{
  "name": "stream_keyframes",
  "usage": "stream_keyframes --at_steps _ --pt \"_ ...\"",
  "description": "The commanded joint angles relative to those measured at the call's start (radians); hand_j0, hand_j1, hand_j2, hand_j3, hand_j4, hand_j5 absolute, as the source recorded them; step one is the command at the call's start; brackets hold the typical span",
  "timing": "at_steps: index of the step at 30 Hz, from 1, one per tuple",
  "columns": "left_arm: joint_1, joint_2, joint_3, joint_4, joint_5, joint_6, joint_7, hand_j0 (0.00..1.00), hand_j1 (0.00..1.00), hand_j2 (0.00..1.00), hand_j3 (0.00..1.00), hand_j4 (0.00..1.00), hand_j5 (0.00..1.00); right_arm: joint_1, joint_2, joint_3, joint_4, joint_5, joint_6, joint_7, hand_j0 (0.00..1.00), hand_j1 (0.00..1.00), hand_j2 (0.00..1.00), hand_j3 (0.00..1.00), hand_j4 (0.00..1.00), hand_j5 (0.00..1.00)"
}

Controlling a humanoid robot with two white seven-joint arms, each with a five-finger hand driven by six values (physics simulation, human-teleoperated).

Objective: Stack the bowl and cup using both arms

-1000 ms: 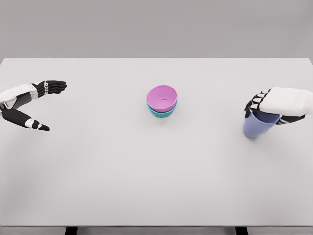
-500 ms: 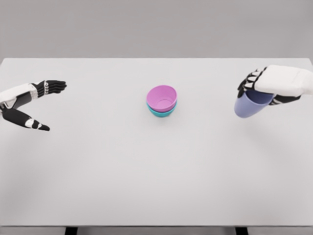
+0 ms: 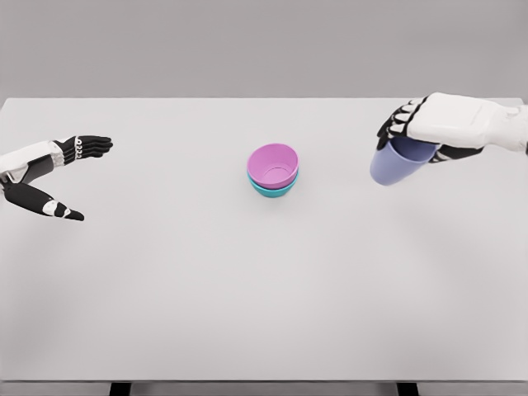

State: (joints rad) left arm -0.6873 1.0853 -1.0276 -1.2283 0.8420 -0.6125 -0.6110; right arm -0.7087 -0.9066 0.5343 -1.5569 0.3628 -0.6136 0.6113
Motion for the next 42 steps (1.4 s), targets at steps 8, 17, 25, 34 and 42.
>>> stream_keyframes --at_steps 8,17,25,34,42 --pt "0.000 0.001 0.001 0.000 0.008 0.002 0.000 1.00 1.00 1.00 1.00 1.00 1.00 -0.026 0.080 0.000 0.001 -0.004 0.003 0.000 0.66 0.66 0.66 0.66 0.66 0.66" --pt "0.000 -0.002 0.003 -0.002 0.008 0.002 0.000 1.00 1.00 1.00 1.00 1.00 1.00 -0.074 0.150 0.001 0.043 0.002 0.003 0.000 0.67 0.67 0.67 0.67 0.67 0.67" --pt "0.000 -0.002 0.003 -0.002 0.008 0.002 0.000 1.00 1.00 1.00 1.00 1.00 1.00 -0.098 0.195 0.003 0.052 0.004 0.003 0.000 0.67 0.67 0.67 0.67 0.67 0.67" --pt "0.000 -0.004 0.003 -0.002 0.008 0.002 0.000 1.00 1.00 1.00 1.00 1.00 1.00 -0.123 0.248 0.006 0.066 0.005 0.003 0.000 0.67 0.67 0.67 0.67 0.67 0.67" --pt "0.000 -0.004 0.003 0.000 0.008 0.002 0.000 1.00 1.00 1.00 1.00 1.00 1.00 -0.138 0.301 0.010 0.064 0.005 0.003 0.000 0.67 0.67 0.67 0.67 0.67 0.67"
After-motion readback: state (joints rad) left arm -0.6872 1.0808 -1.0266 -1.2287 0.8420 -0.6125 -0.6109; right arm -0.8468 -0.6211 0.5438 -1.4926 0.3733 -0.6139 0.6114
